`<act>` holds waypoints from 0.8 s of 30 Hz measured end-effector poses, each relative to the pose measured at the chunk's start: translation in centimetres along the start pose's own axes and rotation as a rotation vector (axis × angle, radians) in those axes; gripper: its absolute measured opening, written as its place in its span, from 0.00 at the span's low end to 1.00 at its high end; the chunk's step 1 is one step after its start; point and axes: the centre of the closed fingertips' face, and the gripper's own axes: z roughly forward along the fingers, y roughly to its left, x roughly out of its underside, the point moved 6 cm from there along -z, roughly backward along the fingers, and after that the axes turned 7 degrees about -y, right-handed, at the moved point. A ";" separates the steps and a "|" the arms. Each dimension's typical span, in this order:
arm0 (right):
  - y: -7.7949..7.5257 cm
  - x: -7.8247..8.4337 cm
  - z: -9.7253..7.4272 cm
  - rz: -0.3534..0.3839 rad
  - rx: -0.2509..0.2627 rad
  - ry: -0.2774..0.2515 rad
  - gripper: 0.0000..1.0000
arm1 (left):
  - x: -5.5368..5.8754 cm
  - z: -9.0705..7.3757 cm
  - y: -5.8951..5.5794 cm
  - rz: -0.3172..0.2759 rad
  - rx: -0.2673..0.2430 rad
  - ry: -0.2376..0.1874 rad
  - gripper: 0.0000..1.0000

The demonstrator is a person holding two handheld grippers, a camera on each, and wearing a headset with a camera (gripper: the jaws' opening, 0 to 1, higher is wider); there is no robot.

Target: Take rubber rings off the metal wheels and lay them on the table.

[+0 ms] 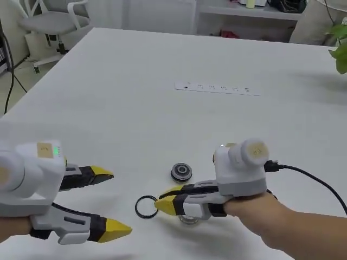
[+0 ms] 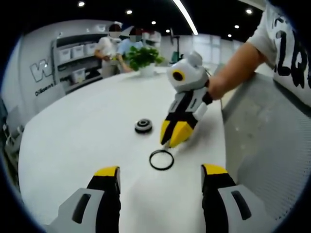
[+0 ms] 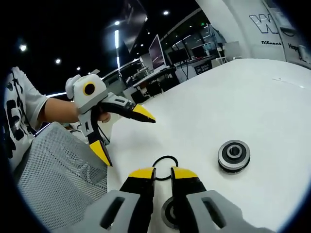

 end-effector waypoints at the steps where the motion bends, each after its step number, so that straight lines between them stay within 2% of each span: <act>1: 0.0 0.0 0.0 -0.004 0.000 0.000 0.10 | 0.0 0.0 0.0 0.000 0.001 0.001 0.68; 12: 0.0 -1.2 -0.8 -0.027 0.008 -0.027 0.17 | -0.5 0.2 0.3 0.003 -0.002 -0.007 0.68; 24: -1.0 -2.4 -3.0 -0.064 0.048 -0.061 0.19 | -2.2 1.6 1.3 0.024 0.006 -0.025 0.65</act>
